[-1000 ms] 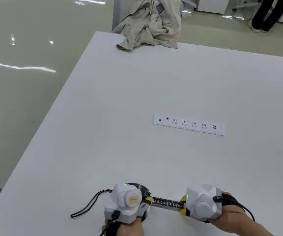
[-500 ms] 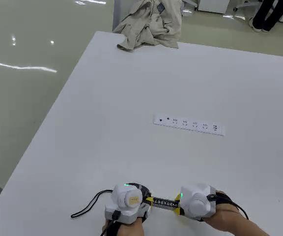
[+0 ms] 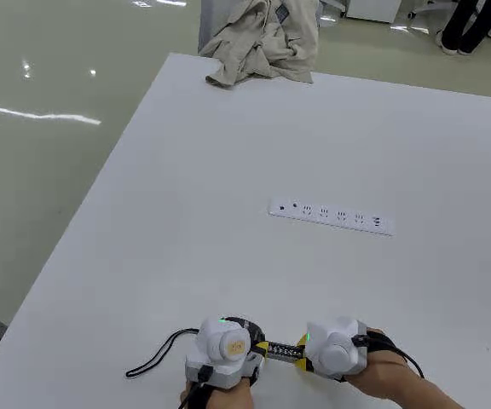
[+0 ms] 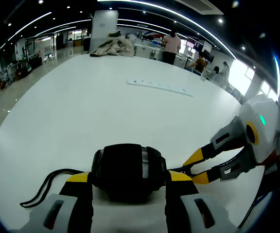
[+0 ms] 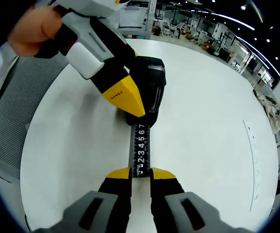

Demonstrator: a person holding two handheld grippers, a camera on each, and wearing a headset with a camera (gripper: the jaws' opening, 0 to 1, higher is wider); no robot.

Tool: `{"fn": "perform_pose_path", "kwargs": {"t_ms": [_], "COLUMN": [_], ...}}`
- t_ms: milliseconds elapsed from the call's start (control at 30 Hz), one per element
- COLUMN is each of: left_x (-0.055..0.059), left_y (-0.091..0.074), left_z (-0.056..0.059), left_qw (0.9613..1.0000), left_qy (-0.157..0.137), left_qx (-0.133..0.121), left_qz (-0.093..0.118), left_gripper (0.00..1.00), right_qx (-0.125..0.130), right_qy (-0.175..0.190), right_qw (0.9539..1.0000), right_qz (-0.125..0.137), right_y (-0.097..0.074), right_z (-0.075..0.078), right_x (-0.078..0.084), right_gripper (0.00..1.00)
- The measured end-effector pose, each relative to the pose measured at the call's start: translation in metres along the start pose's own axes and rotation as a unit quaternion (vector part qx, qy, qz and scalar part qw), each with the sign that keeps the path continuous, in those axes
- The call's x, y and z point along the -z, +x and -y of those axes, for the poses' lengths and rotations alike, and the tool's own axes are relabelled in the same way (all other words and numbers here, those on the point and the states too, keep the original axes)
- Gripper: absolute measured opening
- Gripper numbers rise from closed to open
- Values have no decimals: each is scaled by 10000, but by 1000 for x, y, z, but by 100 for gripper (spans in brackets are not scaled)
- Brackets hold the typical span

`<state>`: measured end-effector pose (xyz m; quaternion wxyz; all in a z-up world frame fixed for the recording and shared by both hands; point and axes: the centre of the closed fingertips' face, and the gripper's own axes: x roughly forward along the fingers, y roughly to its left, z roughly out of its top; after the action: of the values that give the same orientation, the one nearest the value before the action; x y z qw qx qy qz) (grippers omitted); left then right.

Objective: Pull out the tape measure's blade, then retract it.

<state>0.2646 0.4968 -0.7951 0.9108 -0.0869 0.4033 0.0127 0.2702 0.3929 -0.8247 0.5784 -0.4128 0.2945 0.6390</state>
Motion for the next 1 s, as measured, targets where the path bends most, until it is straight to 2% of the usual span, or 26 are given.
{"fn": "perform_pose_path", "kwargs": {"t_ms": [1000], "left_x": [-1], "left_y": [-1], "left_z": [0], "left_qw": [10000], "left_qy": [10], "left_qx": [8], "left_qz": [-5], "left_gripper": [57], "right_qx": [-83], "right_qy": [81], "right_qw": [9998], "right_qz": [147], "right_y": [14], "right_z": [1], "right_x": [-24], "right_gripper": [14]}}
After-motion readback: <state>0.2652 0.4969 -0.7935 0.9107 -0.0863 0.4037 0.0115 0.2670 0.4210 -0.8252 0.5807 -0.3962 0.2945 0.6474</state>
